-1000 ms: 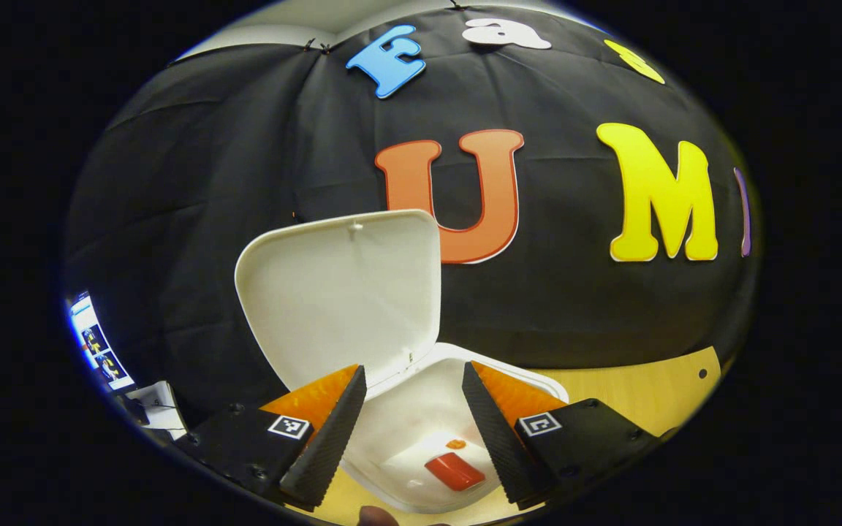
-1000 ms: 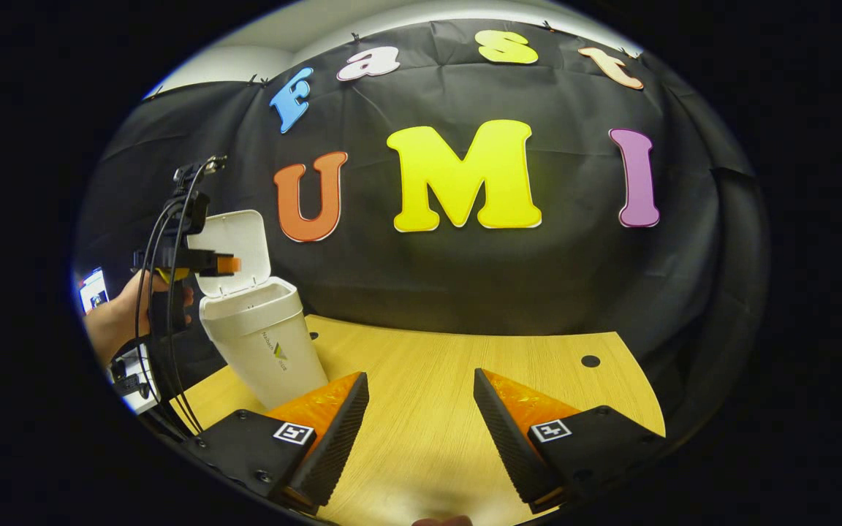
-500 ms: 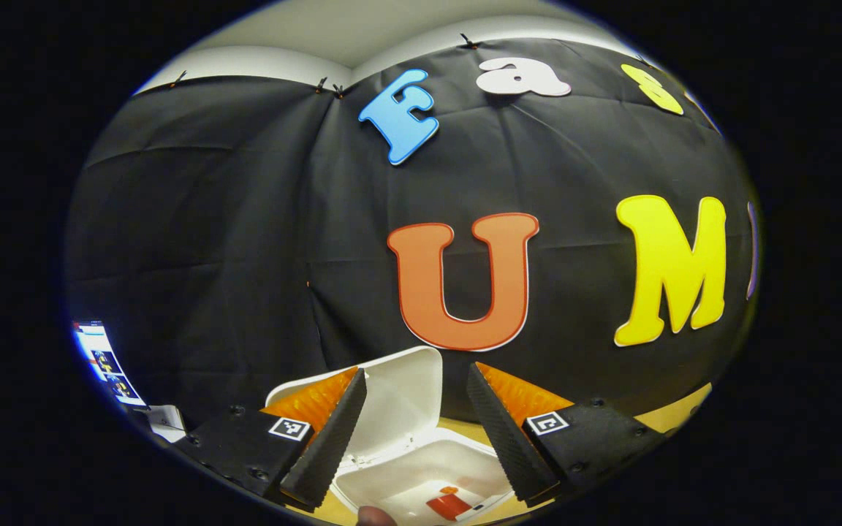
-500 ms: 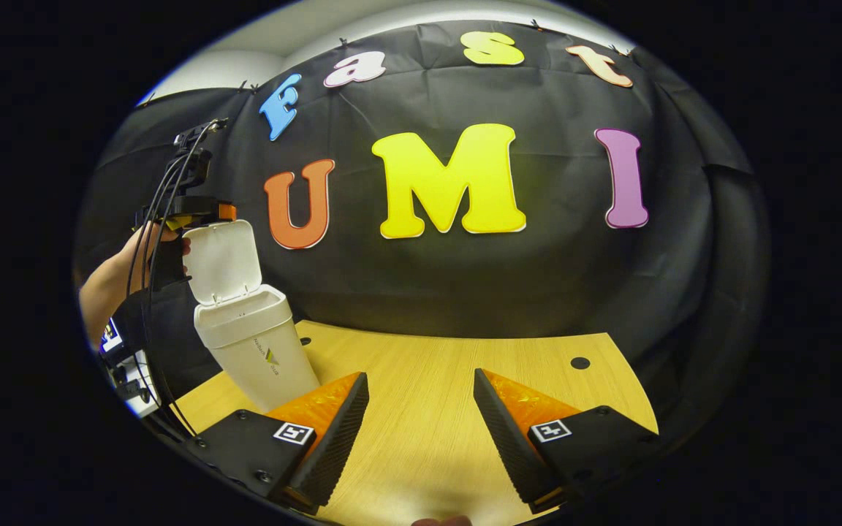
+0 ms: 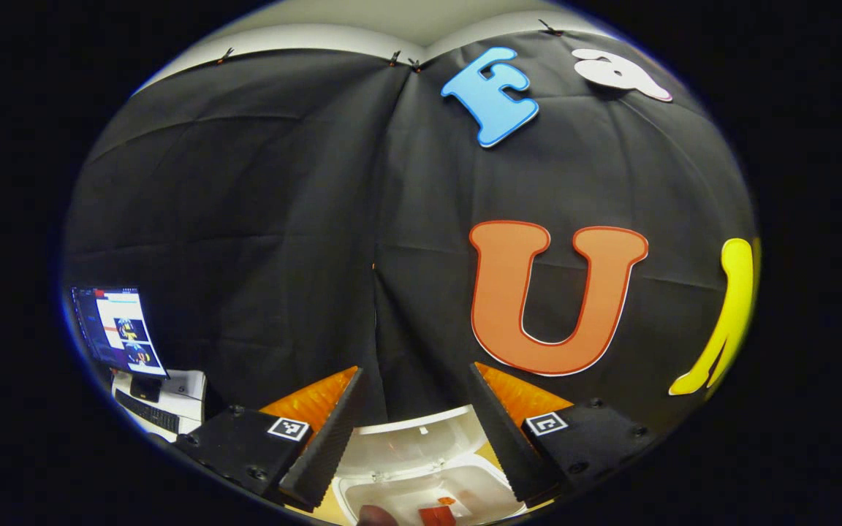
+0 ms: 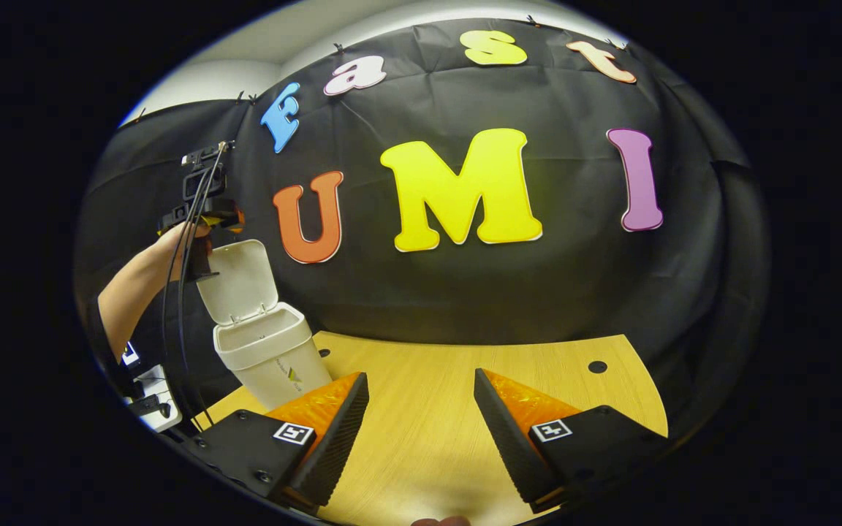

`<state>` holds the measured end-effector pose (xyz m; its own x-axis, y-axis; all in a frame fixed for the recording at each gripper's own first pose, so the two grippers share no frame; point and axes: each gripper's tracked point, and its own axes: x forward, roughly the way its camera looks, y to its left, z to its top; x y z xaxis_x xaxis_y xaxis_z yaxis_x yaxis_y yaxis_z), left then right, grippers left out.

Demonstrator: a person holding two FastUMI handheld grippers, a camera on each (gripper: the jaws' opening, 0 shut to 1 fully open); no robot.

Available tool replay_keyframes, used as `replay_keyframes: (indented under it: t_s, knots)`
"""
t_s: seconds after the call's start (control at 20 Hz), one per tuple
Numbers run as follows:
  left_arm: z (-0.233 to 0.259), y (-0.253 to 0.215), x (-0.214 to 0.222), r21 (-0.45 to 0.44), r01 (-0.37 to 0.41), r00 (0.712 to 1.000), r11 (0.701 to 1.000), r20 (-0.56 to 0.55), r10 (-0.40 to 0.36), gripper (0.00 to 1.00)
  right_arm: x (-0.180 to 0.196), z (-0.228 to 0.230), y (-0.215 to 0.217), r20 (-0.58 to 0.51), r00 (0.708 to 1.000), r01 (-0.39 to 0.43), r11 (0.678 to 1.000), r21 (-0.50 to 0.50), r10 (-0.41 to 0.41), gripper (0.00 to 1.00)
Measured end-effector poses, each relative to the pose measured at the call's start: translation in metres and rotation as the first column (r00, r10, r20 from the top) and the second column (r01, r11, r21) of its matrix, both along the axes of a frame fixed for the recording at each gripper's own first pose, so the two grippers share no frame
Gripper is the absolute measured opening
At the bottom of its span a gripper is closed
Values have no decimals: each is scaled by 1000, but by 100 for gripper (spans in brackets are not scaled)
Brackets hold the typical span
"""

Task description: Press the lid of the desktop garbage bin to open it, pick up the crumpled paper on the desktop and throw it into the bin, then pick up the pop can on the desktop and drop it into the bin, and finally close the garbage bin lid.

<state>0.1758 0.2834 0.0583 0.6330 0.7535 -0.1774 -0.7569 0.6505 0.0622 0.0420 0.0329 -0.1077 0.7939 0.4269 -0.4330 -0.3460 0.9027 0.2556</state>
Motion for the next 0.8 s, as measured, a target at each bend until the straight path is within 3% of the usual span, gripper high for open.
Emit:
replay_keyframes:
  t_s: [0.45, 0.8]
  knots:
    - [-14, -2, -3, -58, -73, 997, 996, -41, 71, 93, 1, 2, -2, 4, 1000, -28, 1000, -10, 28, 92]
    - [-29, -46, -20, -103, -107, 994, 989, -35, 104, 93, -1, 5, -21, 22, 998, -52, 999, 1, 52, 92]
